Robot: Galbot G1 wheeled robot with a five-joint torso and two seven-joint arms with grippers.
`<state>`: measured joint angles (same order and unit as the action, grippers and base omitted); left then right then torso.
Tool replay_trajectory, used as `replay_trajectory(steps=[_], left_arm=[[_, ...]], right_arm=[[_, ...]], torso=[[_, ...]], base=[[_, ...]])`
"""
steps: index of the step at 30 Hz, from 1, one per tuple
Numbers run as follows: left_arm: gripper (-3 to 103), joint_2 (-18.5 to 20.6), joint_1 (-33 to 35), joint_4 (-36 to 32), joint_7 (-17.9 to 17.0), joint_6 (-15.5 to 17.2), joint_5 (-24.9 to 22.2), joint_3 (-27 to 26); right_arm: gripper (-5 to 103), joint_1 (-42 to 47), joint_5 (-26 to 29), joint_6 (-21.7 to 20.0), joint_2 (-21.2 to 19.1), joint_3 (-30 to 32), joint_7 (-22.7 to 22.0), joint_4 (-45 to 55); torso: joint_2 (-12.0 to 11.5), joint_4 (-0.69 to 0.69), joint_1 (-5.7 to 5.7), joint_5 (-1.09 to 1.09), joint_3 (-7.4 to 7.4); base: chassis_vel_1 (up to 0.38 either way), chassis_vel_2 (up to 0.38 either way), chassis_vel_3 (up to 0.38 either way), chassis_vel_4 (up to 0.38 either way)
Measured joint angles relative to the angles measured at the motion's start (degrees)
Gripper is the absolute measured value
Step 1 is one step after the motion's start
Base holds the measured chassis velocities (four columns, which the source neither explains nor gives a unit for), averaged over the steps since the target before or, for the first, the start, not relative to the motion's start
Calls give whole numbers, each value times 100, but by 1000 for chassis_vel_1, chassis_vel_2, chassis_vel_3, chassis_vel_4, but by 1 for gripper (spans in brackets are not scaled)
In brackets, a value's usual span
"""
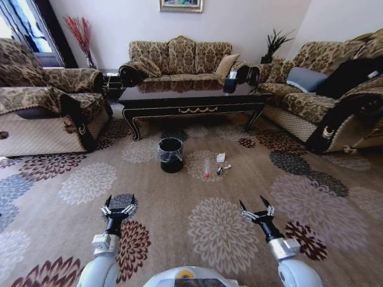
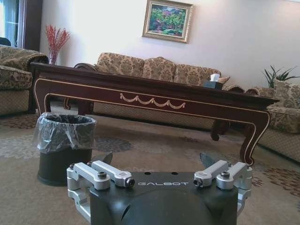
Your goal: Move to the front of the table and pick up the trash from the floor, then place it into the trash bin.
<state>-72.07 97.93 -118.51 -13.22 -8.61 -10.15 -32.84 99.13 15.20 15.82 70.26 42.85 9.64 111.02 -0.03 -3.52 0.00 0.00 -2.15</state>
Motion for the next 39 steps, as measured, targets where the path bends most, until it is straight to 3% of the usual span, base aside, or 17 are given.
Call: replay_trajectory(steps=[3,9,22,28,39], left_arm=[[100,-5,2,12,3,-60,5,0],[100,5,22,-56,50,227,-126,4],[100,0,-27,34,-5,-4,-81,-8],[100,2,32,-44,9,272,-168,-21],[100,20,-42,17,-37,17,-204,-51]], right_arm=[[100,0,3,-7,-15,4,-4,4],[100,-1,18,-17,-23,9,-9,20],[100,-21,17,-27,-8,-16,-17,10],[100,-19,15,-30,1,-20,-18,3],[100,-34,12,-30,-1,-35,-26,-2]], torso=[[0,0,0,0,0],[1,-2,0,0,-1],[2,-1,0,-1,-1],[2,-1,0,0,-1],[2,0,0,0,-1]], base=[[-217,244,237,-222],[-212,215,218,-217],[-189,212,215,-202],[-145,157,172,-146],[-150,173,165,-139]])
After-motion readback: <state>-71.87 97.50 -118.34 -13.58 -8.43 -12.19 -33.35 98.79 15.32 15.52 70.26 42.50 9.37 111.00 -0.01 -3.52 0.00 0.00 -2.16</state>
